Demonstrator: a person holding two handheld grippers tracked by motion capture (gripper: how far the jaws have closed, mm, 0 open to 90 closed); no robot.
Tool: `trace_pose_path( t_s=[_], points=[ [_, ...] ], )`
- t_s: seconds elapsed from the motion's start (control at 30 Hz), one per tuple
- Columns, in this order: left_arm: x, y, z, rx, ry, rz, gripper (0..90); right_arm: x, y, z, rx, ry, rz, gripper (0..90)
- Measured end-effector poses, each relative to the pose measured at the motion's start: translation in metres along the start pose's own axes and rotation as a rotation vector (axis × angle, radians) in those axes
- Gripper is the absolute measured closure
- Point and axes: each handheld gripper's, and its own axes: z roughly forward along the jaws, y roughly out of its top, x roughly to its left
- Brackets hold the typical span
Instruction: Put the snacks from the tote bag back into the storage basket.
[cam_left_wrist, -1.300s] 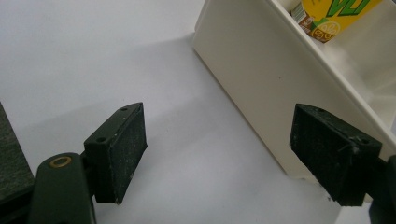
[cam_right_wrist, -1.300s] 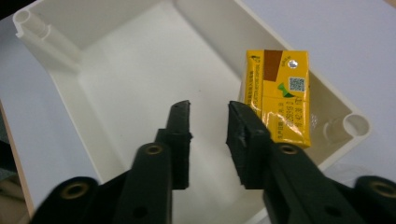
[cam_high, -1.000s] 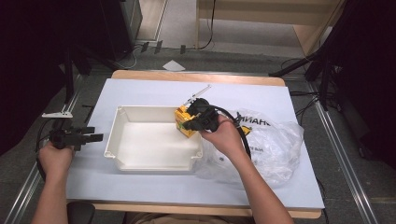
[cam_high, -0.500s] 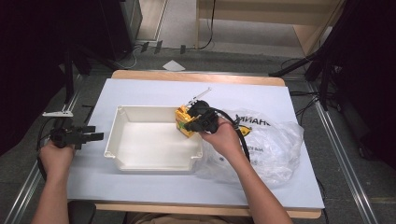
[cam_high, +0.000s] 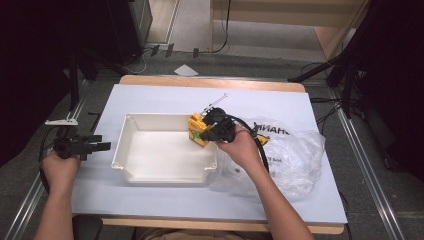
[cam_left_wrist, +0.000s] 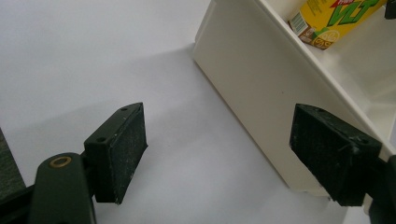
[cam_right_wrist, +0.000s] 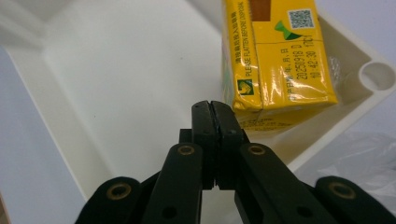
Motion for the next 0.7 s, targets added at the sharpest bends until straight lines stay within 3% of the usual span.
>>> trace_pose_path(
  t_s=[0.7],
  points=[
    [-0.0002,0.0001,0.0003,0.003,0.001,0.0,19.8,-0.01,-0.002,-0.0063,-0.017,-0.036,0.021,90.0]
  ],
)
